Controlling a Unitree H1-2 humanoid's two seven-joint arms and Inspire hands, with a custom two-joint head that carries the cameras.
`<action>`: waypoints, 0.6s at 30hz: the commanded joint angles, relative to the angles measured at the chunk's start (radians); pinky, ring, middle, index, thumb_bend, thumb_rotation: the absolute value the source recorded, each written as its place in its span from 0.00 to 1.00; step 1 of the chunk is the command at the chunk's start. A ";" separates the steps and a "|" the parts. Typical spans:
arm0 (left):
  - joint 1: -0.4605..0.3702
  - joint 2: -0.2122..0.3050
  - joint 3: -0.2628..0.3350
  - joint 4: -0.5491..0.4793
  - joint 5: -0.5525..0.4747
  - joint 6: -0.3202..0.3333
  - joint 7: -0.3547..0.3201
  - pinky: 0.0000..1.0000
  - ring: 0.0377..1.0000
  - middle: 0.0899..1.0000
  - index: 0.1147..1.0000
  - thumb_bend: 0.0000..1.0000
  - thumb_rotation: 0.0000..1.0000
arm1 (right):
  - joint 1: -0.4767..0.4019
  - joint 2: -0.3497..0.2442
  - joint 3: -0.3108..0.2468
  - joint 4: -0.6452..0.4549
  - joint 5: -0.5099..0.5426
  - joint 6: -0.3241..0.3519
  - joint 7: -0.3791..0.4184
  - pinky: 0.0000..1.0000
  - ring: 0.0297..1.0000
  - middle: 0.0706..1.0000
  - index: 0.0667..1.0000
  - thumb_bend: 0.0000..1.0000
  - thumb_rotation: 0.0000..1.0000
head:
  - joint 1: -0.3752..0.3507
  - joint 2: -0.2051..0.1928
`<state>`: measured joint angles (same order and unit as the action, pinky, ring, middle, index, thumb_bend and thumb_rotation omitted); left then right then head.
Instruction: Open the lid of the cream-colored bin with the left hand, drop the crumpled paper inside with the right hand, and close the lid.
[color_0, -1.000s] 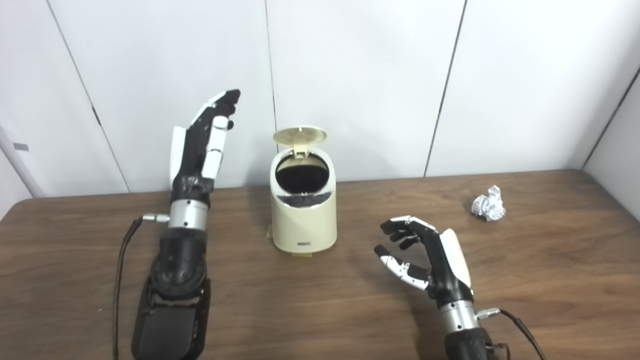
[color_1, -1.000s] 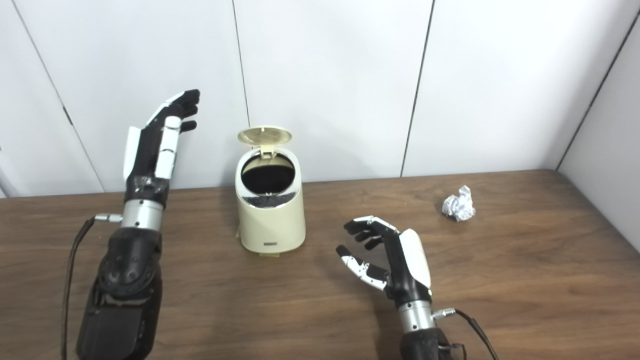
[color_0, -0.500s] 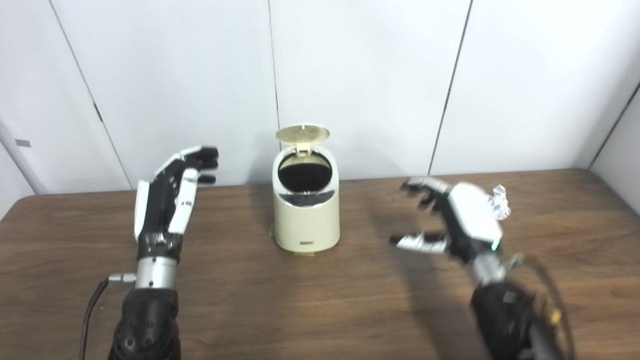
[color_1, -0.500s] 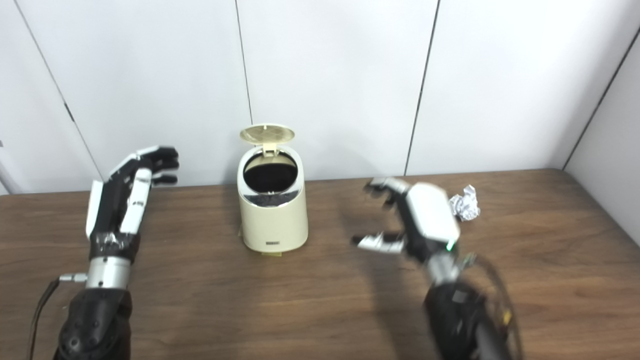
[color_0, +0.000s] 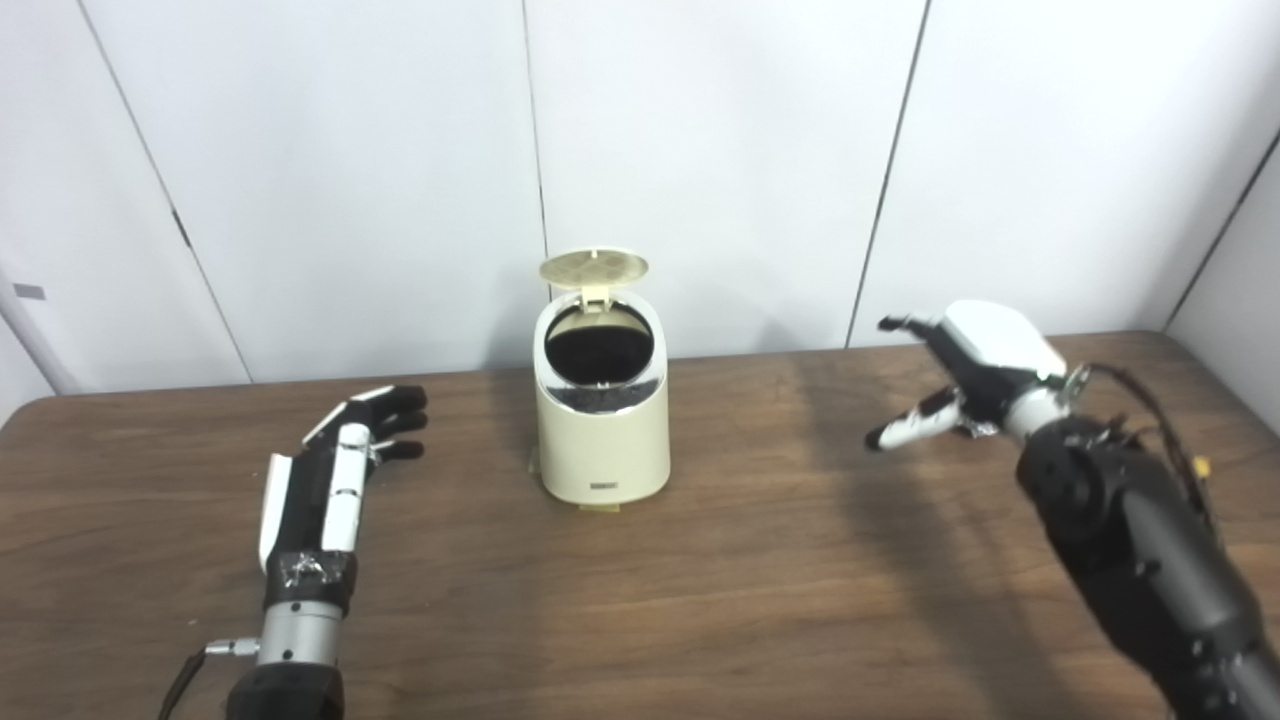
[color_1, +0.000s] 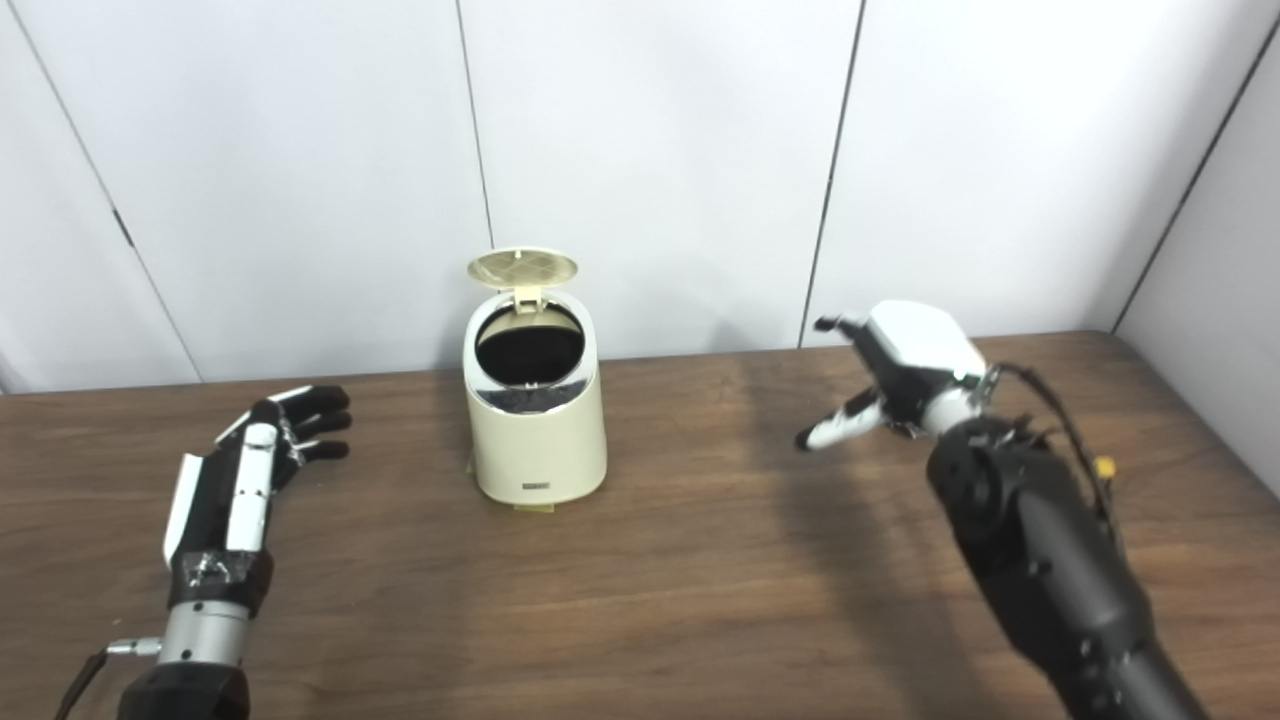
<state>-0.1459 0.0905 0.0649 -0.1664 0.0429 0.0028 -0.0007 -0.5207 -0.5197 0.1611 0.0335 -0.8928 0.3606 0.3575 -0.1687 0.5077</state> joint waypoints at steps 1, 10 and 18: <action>-0.010 0.004 -0.005 -0.045 -0.003 -0.033 -0.002 0.66 0.72 0.71 0.67 0.32 0.93 | -0.067 -0.032 0.007 0.028 -0.016 -0.015 -0.030 0.64 0.80 0.84 0.82 0.97 0.32 | 0.000 0.001; 0.014 0.001 -0.011 -0.049 0.020 -0.040 0.009 0.65 0.72 0.70 0.66 0.28 0.93 | -0.159 -0.068 0.060 0.301 -0.003 -0.041 -0.048 0.62 0.81 0.85 0.82 0.91 0.32 | 0.002 0.000; 0.020 -0.003 -0.014 -0.060 0.024 -0.036 0.013 0.65 0.73 0.70 0.66 0.27 0.93 | -0.201 -0.078 0.100 0.463 0.020 -0.067 -0.095 0.60 0.80 0.86 0.81 0.92 0.29 | 0.002 0.001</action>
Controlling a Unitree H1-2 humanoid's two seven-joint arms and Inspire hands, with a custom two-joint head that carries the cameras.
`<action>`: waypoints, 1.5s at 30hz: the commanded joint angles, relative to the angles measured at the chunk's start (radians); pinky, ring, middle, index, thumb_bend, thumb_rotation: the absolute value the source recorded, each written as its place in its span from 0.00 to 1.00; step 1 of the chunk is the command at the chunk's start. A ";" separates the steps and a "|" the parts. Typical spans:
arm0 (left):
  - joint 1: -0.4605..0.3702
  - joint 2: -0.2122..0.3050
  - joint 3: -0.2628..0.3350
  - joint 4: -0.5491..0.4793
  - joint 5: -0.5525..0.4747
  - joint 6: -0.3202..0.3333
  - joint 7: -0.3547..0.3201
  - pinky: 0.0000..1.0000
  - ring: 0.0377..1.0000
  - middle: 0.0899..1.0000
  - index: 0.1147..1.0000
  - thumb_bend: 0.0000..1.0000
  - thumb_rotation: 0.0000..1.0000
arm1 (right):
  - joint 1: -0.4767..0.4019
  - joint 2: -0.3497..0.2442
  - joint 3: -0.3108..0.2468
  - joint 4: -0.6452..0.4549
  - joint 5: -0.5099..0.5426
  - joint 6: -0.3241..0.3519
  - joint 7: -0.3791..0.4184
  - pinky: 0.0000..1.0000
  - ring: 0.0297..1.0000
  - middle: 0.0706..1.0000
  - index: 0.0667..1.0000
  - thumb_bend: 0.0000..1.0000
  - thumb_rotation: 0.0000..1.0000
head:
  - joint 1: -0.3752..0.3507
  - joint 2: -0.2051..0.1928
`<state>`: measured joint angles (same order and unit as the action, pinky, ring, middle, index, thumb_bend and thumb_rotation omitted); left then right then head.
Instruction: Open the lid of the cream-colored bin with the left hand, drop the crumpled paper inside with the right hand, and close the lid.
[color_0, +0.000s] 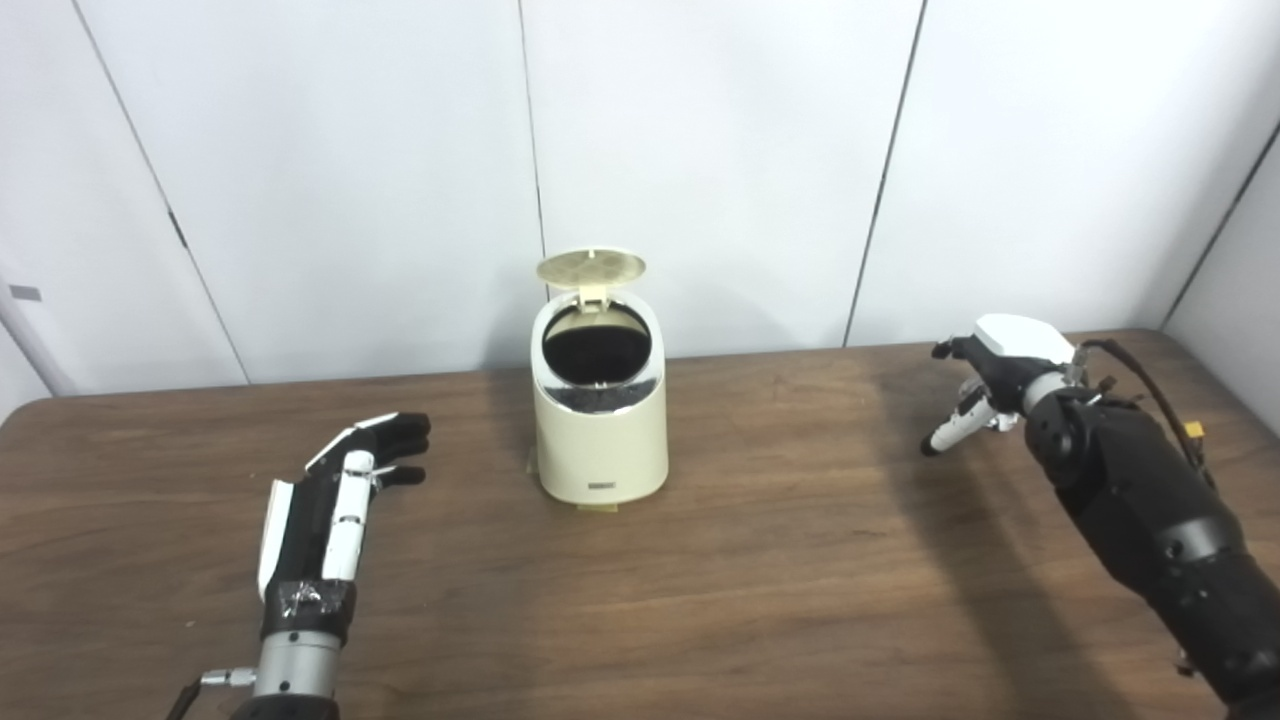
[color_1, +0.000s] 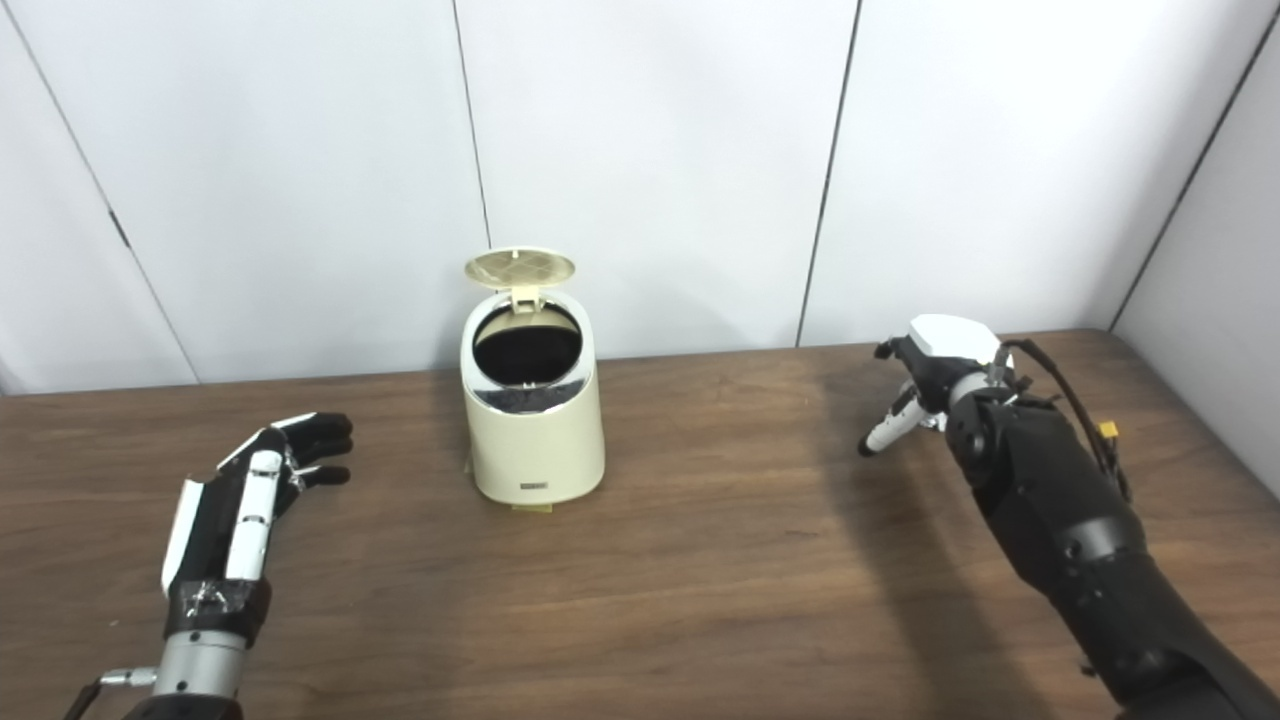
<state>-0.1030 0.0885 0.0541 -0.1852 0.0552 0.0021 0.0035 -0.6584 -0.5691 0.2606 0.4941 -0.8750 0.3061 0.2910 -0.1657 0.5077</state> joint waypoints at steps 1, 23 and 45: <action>-0.023 -0.001 -0.004 -0.042 0.015 -0.034 0.009 0.66 0.73 0.71 0.67 0.27 0.93 | -0.066 -0.030 0.009 0.008 -0.002 -0.008 -0.027 0.61 0.81 0.87 0.81 0.92 0.29 | -0.001 0.001; -0.029 -0.012 -0.011 -0.044 0.056 -0.041 0.021 0.63 0.71 0.70 0.66 0.25 0.96 | -0.101 -0.055 0.093 0.131 0.028 0.029 -0.014 0.56 0.76 0.85 0.79 0.86 0.14 | 0.003 0.005; -0.039 -0.013 0.003 -0.032 0.034 -0.069 0.035 0.61 0.69 0.68 0.64 0.27 0.92 | -0.153 -0.113 0.277 0.207 -0.047 0.083 0.141 0.51 0.69 0.75 0.77 0.91 0.16 | -0.006 0.011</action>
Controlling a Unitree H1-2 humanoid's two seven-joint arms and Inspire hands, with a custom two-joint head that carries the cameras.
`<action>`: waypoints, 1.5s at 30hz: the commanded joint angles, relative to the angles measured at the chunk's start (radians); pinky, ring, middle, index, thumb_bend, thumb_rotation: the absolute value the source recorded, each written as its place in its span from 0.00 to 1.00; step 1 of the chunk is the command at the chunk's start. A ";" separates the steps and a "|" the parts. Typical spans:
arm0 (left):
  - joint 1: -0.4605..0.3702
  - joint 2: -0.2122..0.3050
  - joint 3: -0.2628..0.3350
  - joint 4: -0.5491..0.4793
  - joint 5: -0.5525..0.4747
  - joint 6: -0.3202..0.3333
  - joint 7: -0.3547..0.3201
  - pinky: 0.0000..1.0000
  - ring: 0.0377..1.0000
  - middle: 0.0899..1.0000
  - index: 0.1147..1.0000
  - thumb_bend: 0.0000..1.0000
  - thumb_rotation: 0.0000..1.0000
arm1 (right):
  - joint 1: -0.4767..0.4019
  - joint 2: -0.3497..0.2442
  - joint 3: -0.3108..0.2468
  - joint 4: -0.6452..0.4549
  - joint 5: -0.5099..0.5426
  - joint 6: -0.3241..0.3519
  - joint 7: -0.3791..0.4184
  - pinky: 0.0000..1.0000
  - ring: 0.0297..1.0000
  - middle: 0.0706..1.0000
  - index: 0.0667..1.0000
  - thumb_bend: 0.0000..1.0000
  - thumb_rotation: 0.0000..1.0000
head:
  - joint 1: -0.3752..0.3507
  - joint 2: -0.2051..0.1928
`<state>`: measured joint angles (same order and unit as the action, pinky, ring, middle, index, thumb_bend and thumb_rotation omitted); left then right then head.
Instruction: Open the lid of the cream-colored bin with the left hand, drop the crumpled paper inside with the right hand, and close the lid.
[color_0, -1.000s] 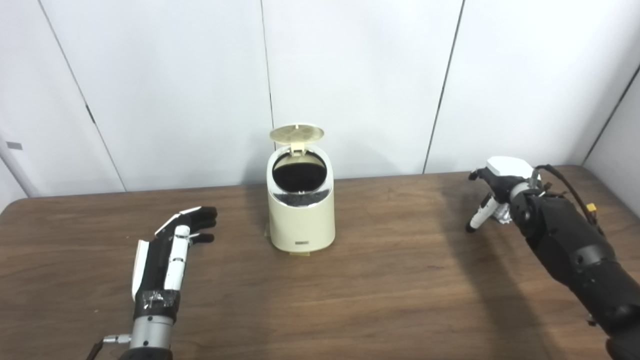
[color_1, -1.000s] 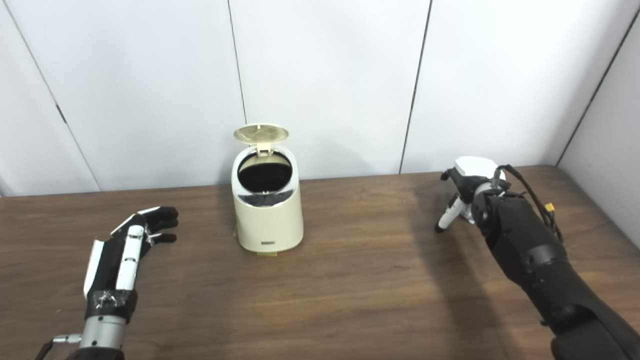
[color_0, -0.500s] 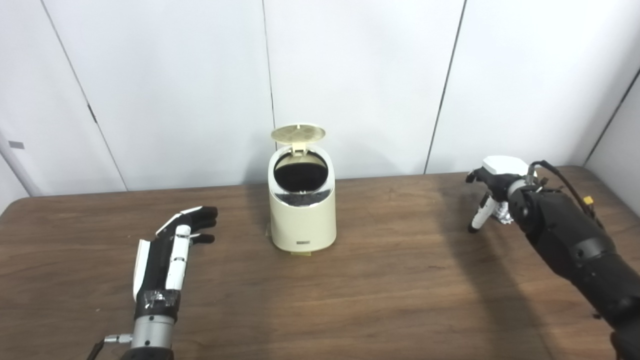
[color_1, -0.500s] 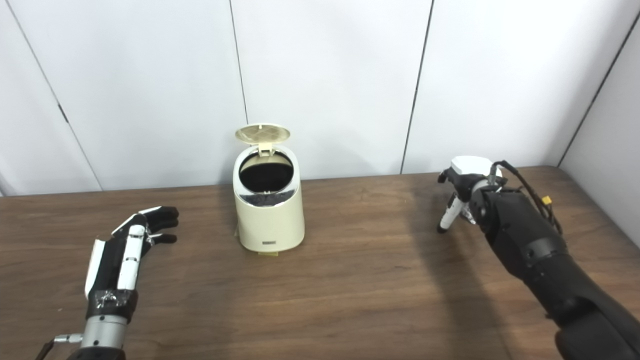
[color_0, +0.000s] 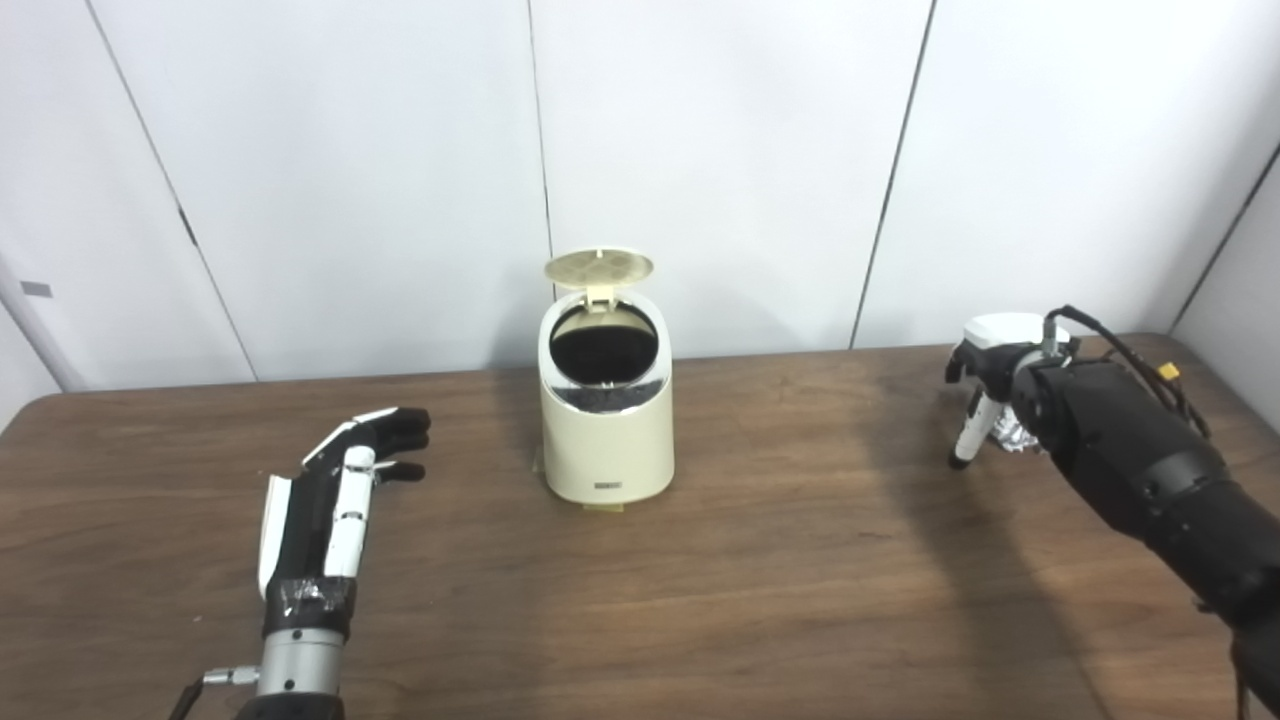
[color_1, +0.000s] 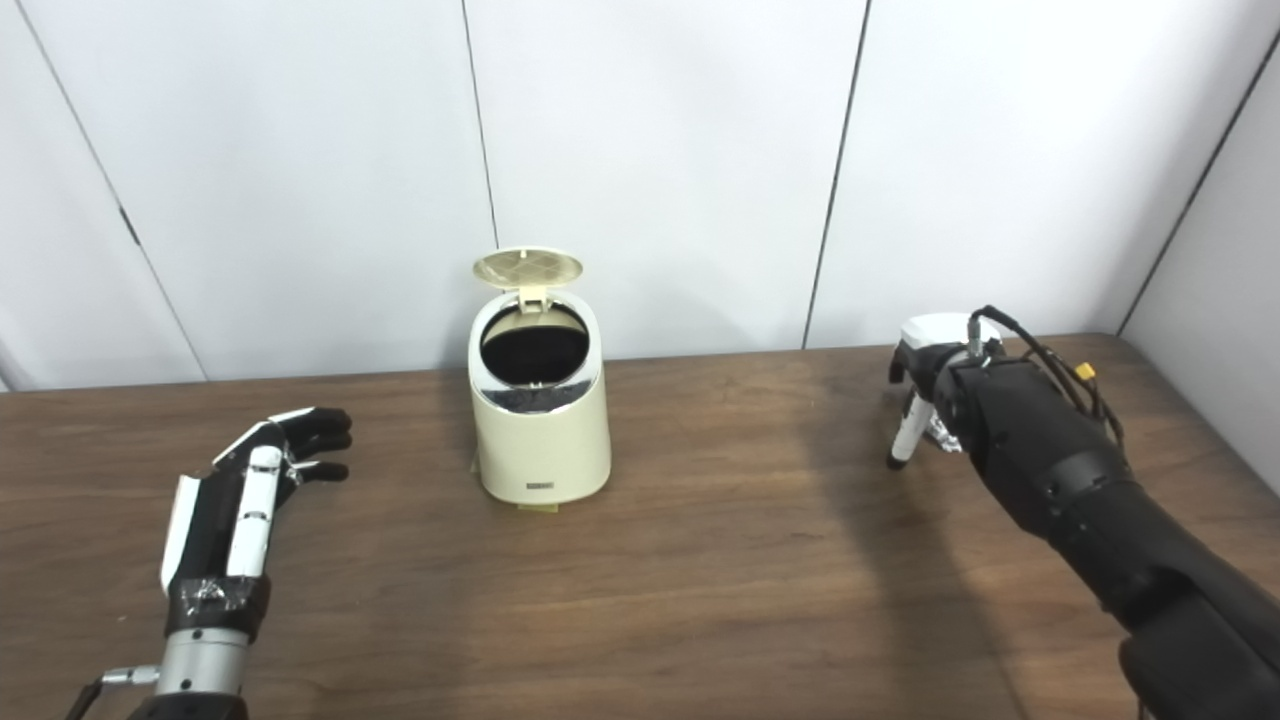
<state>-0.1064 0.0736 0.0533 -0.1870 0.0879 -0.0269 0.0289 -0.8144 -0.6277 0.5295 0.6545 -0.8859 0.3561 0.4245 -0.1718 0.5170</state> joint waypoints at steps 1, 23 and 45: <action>-0.036 0.003 0.004 -0.030 0.002 -0.041 0.009 0.62 0.69 0.68 0.64 0.27 0.92 | 0.003 -0.057 0.010 0.052 -0.037 0.028 0.001 0.54 0.71 0.76 0.77 0.92 0.17 | -0.001 0.001; -0.045 0.006 0.020 -0.037 -0.010 -0.031 0.006 0.63 0.68 0.67 0.63 0.27 0.89 | 0.031 -0.114 0.037 -0.018 -0.052 0.056 0.084 0.49 0.61 0.69 0.77 0.92 0.20 | -0.024 0.006; -0.049 0.003 0.024 -0.034 -0.016 -0.032 0.009 0.60 0.67 0.66 0.63 0.27 0.87 | -0.009 -0.105 0.086 0.089 -0.056 0.008 0.140 0.56 0.68 0.75 0.79 0.85 0.23 | -0.024 0.002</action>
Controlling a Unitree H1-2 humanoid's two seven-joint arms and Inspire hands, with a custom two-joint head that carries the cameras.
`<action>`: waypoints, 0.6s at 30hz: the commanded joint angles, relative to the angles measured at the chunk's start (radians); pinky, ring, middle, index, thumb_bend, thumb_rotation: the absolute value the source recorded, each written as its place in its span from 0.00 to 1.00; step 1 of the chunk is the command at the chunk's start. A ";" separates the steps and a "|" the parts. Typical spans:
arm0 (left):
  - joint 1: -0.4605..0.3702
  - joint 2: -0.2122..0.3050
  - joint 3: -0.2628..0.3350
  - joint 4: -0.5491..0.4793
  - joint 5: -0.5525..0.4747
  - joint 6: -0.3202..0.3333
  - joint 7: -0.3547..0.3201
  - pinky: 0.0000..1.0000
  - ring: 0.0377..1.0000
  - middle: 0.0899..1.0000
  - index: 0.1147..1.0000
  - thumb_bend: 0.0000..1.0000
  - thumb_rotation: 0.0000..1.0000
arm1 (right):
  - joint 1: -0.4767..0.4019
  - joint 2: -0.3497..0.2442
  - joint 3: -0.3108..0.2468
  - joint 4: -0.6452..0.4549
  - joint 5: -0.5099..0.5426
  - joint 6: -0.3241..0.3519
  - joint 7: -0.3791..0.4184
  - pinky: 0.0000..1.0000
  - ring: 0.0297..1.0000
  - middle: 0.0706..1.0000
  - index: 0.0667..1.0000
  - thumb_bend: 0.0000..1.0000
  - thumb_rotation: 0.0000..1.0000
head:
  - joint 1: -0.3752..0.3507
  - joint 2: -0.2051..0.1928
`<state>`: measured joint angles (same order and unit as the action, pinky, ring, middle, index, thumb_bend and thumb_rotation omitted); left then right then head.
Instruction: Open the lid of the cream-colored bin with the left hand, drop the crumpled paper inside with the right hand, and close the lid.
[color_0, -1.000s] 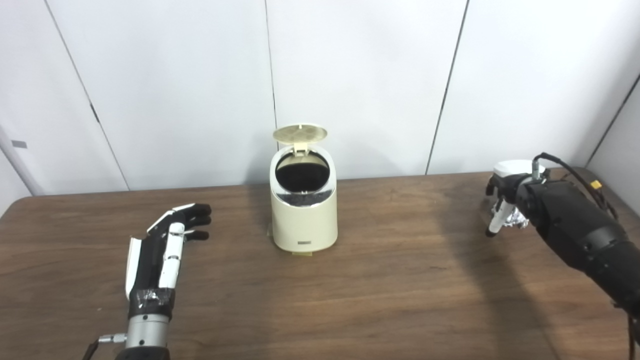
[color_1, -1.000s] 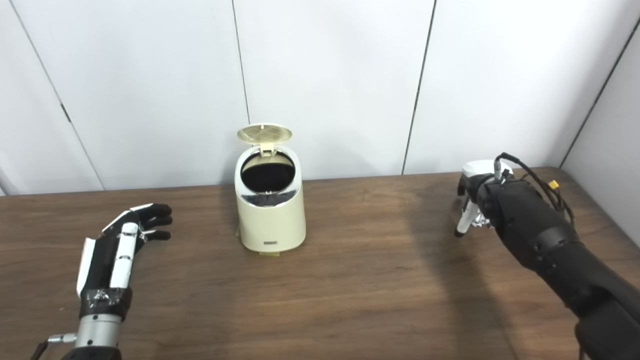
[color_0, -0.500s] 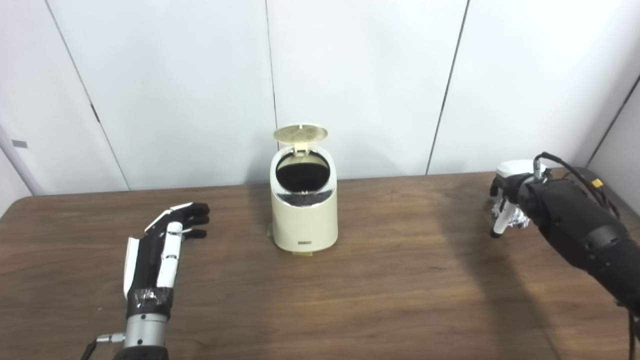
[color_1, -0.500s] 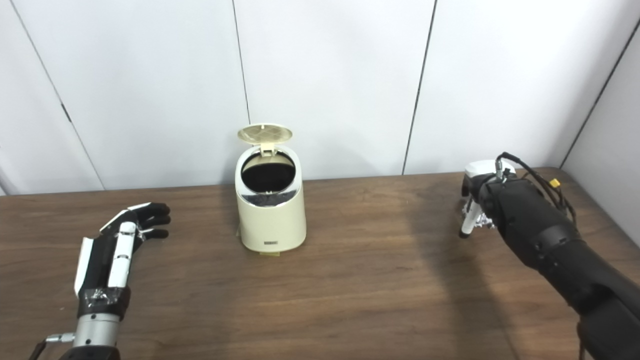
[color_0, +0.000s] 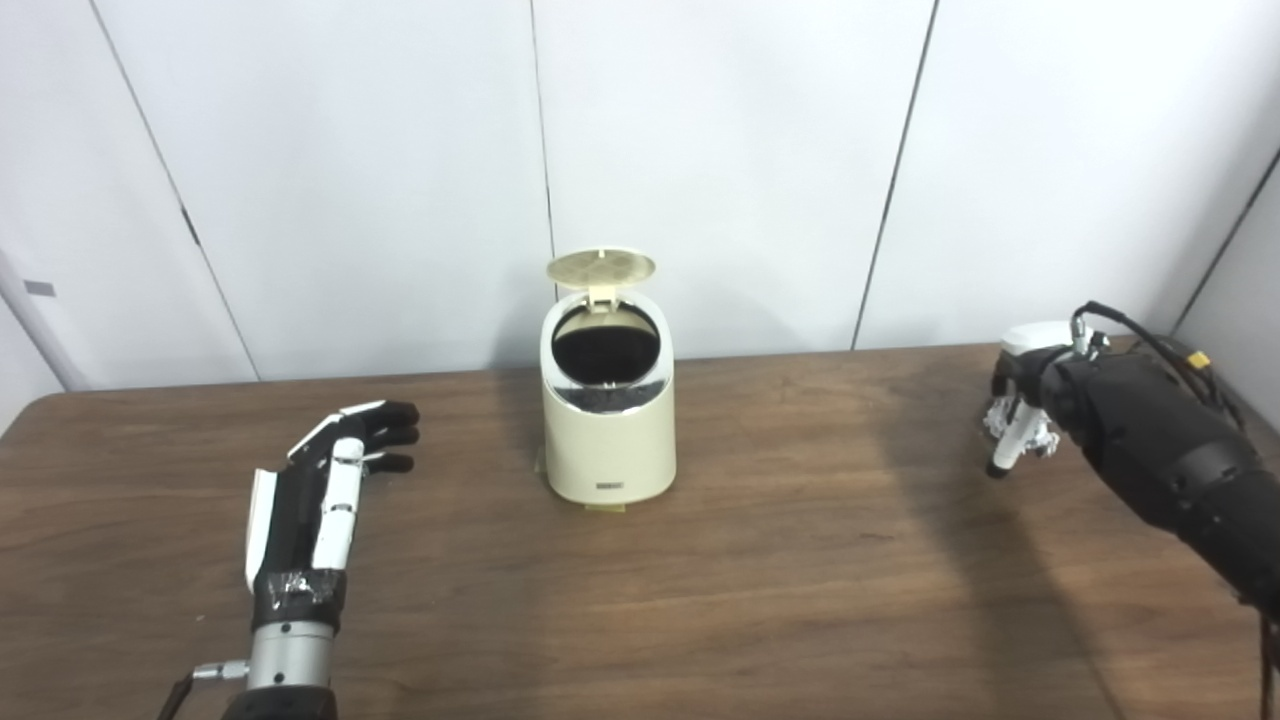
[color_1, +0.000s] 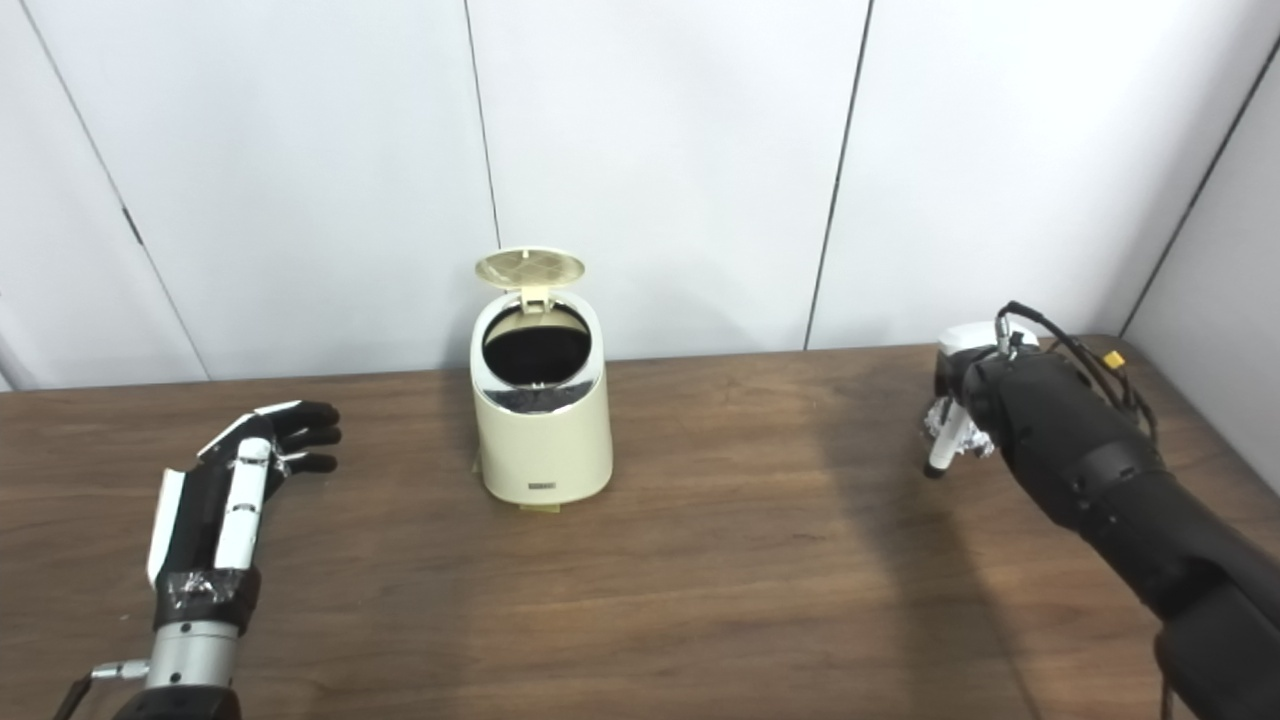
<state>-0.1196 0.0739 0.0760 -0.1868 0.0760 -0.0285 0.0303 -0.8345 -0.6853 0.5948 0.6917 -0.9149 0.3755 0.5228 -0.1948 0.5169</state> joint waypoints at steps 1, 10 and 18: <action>-0.035 0.002 0.002 -0.036 -0.005 -0.029 0.007 0.60 0.66 0.66 0.63 0.28 0.87 | 0.008 -0.044 0.015 0.068 -0.014 -0.011 0.046 0.57 0.70 0.76 0.80 0.83 0.23 | -0.002 0.004; -0.034 0.000 0.005 -0.036 -0.016 -0.031 0.006 0.60 0.66 0.66 0.63 0.29 0.85 | 0.001 -0.048 0.022 0.099 -0.003 -0.031 0.040 0.56 0.68 0.76 0.81 0.79 0.19 | -0.002 0.007; -0.030 0.001 0.002 -0.038 -0.006 -0.032 0.007 0.59 0.65 0.65 0.63 0.30 0.86 | 0.038 -0.060 -0.003 0.019 -0.010 0.011 -0.003 0.45 0.60 0.69 0.75 0.81 0.17 | -0.001 0.008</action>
<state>-0.1195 0.0722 0.0787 -0.1868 0.0744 -0.0284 0.0339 -0.8301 -0.7060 0.5922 0.7081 -0.9077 0.3599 0.5108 -0.1948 0.5231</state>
